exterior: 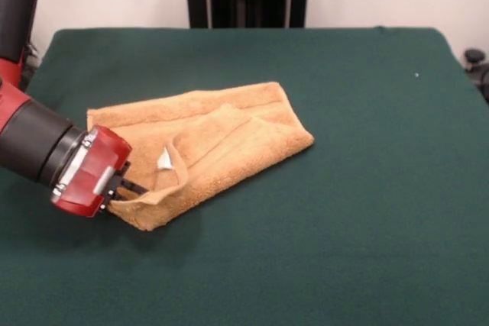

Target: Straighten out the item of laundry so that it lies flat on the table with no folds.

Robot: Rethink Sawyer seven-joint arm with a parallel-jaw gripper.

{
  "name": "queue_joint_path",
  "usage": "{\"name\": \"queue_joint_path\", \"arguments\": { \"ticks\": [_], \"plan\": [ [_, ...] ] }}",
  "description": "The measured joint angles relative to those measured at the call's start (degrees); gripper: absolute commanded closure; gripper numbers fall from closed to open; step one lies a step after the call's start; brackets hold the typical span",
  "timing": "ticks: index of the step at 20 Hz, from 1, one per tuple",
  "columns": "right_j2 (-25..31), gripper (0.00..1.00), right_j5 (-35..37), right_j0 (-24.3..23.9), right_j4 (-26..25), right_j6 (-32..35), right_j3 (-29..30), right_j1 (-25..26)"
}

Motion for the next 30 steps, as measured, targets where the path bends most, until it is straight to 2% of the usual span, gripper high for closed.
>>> {"name": "queue_joint_path", "arguments": {
  "ticks": [5, 15, 24, 30],
  "plan": [
    [0.3, 1.0, -0.3, 0.6, 1.3, 0.0, 0.2, 0.2],
    [10.7, 1.0, -11.1, -5.1, 12.2, 0.0, 6.3, 5.0],
    [17.6, 1.0, -18.2, -6.4, 15.8, 0.0, 8.5, 8.5],
    [19.6, 1.0, -18.9, -5.5, 16.1, 0.0, 8.6, 9.2]
  ]
}}
